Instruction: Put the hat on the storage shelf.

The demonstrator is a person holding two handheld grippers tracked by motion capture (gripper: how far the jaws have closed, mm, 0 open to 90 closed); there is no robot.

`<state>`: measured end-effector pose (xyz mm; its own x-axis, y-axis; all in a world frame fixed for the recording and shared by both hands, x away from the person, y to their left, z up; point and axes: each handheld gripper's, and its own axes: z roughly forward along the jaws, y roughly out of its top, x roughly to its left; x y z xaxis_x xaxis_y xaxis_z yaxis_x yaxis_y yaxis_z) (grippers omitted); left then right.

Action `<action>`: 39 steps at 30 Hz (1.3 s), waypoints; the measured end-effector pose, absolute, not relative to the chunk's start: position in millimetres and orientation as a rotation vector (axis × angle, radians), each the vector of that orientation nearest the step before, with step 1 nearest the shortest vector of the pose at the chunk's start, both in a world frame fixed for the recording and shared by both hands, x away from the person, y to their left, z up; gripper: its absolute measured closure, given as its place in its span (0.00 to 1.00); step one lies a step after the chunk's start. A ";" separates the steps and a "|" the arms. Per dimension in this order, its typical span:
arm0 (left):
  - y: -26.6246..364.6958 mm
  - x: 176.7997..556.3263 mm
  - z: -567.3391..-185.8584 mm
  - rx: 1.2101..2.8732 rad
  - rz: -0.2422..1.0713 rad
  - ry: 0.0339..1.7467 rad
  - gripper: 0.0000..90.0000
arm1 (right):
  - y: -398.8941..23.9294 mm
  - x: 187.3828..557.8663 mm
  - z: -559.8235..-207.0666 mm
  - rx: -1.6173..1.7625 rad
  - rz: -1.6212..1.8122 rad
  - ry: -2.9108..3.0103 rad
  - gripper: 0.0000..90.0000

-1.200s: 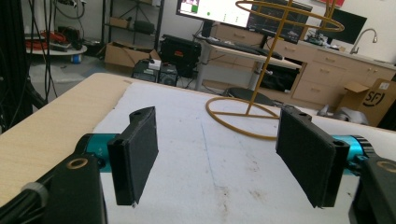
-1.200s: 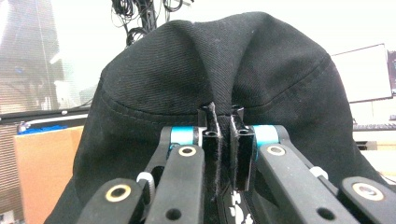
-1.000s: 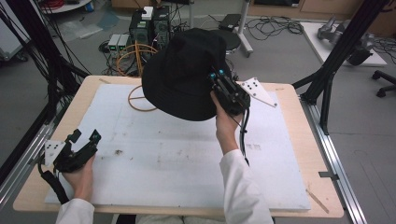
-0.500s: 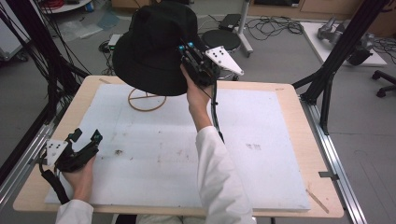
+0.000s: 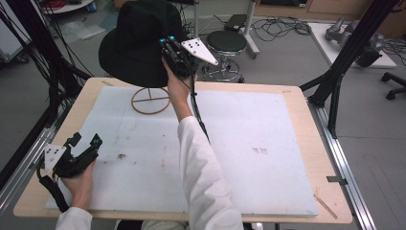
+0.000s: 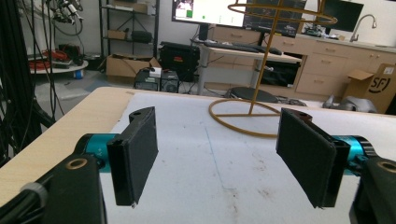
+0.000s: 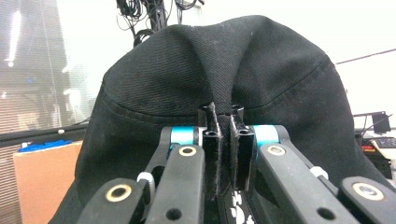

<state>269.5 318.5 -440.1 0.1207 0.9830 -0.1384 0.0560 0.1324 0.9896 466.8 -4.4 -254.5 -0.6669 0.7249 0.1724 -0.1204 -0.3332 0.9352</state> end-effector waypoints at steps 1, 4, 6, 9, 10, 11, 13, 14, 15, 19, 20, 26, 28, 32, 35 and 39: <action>318.7 270.1 -440.4 1.199 0.995 1.211 0.33 | 4.0 472.7 -256.5 0.807 2.038 1.355 0.96; 318.3 270.9 -440.7 1.199 0.992 1.213 0.33 | 11.0 477.5 -259.1 0.810 2.029 1.361 0.96; 318.2 270.8 -440.7 1.204 0.990 1.210 0.33 | 16.1 481.7 -263.2 0.817 2.015 1.367 0.96; 317.7 270.9 -440.5 1.207 0.991 1.203 0.33 | 19.7 489.9 -274.6 0.844 2.017 1.361 0.96; 317.7 270.9 -440.3 1.209 0.995 1.200 0.33 | 19.7 489.9 -274.6 0.844 2.017 1.361 0.96; 317.8 270.7 -440.1 1.209 0.994 1.199 0.33 | 20.8 491.3 -277.5 0.837 2.002 1.368 0.96; 318.0 270.4 -440.1 1.206 0.992 1.199 0.33 | 23.7 494.8 -284.1 0.833 1.986 1.394 0.96; 318.1 270.3 -440.2 1.204 0.990 1.201 0.33 | 25.9 496.2 -287.3 0.840 1.979 1.406 0.96; 318.1 270.6 -440.3 1.203 0.989 1.202 0.33 | 28.1 498.5 -290.3 0.846 1.975 1.419 0.96; 317.8 272.0 -441.0 1.202 0.973 1.210 0.33 | 36.0 504.0 -304.5 0.859 1.951 1.504 0.96; 317.9 272.2 -441.1 1.201 0.970 1.210 0.33 | 36.0 504.0 -304.5 0.859 1.951 1.504 0.96; 317.4 271.2 -440.5 1.189 0.966 1.209 0.33 | 35.2 505.1 -316.3 0.905 1.944 1.537 0.95; 317.7 271.1 -440.6 1.186 0.964 1.211 0.33 | 36.5 505.1 -317.4 0.908 1.938 1.549 0.94; 318.5 271.2 -440.8 1.178 0.960 1.216 0.33 | 37.8 504.7 -318.5 0.925 1.953 1.546 0.94; 319.0 271.3 -440.9 1.178 0.957 1.220 0.33 | 38.5 504.4 -319.0 0.920 1.930 1.567 0.93; 319.0 271.8 -441.1 1.179 0.952 1.218 0.33 | 37.2 504.9 -321.6 0.926 1.936 1.588 0.90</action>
<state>271.8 319.0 -441.1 0.1370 0.9744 -0.1783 0.0628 0.1711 0.9833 504.9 37.2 -321.6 -0.6631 0.7199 0.2049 0.0601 -0.2217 0.9733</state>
